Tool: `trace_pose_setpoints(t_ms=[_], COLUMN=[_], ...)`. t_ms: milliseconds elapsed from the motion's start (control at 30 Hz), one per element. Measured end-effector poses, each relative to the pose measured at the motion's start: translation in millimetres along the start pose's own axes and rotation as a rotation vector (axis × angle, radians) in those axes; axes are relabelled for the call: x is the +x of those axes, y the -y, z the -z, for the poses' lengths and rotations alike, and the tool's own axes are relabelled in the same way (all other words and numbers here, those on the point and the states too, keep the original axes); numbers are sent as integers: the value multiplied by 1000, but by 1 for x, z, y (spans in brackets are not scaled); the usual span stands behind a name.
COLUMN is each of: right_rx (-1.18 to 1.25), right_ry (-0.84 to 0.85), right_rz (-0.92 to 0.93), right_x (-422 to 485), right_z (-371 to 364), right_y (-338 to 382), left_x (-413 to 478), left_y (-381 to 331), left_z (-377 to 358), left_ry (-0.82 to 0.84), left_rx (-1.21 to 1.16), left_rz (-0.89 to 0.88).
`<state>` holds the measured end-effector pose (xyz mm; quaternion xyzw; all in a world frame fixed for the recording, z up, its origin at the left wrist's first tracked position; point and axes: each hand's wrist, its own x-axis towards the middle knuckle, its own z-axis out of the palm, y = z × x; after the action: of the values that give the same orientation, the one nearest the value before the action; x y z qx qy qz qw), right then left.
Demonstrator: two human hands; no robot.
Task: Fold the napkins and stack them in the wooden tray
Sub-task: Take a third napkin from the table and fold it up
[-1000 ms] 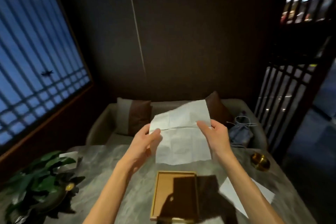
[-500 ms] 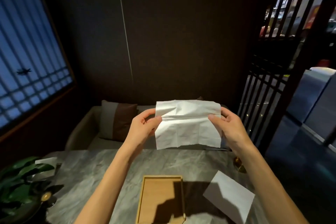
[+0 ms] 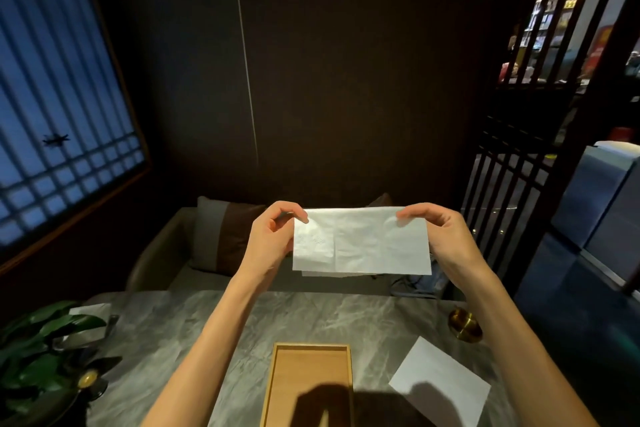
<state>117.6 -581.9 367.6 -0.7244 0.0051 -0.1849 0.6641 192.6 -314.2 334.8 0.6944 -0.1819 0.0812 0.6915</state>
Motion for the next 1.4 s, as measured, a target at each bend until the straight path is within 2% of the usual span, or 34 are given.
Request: trace_pose_setpoints(t_ms=[333, 500, 633, 700, 800, 900, 967, 1067, 1133, 1233, 1300, 1400], right_rx=[33, 25, 121, 12, -342, -632, -794, -917, -857, -562, -292, -58], right_ry=[-56, 3, 109, 77, 59, 331, 539, 651, 600, 316, 211, 257], right_rz=[47, 50, 39, 73, 213, 306, 293, 300, 333, 309, 128, -120], right_x=[-1, -1, 1, 2, 10, 20, 26, 31, 32, 26, 16, 0], right_z=[-3, -3, -1, -3, -12, -25, -35, -47, -46, -33, -22, -16], right_y=[-9, -15, -18, -18, -9, 15, 31, 45, 47, 35, 20, -6], left_x=[0, -1, 2, 4, 2, -6, -11, -16, -19, -22, -21, -19], left_y=[-2, 1, 4, 7, 8, 4, -1, -6, -5, -5, -8, -11], left_z=[7, 11, 16, 18, 13, -5, -20, -37, -41, -40, -36, -31], left_ry=[-21, -36, -42, -37, -34, 177, 359, 509, 467, 358, 292, 256], left_rx=[-59, -21, 28, 115, 388, 471, 453, 335, 241, 38, -77, -87], left_rz=[-60, -44, -14, 38, 26, -32, -17, 25, 15, 74, 132, 167])
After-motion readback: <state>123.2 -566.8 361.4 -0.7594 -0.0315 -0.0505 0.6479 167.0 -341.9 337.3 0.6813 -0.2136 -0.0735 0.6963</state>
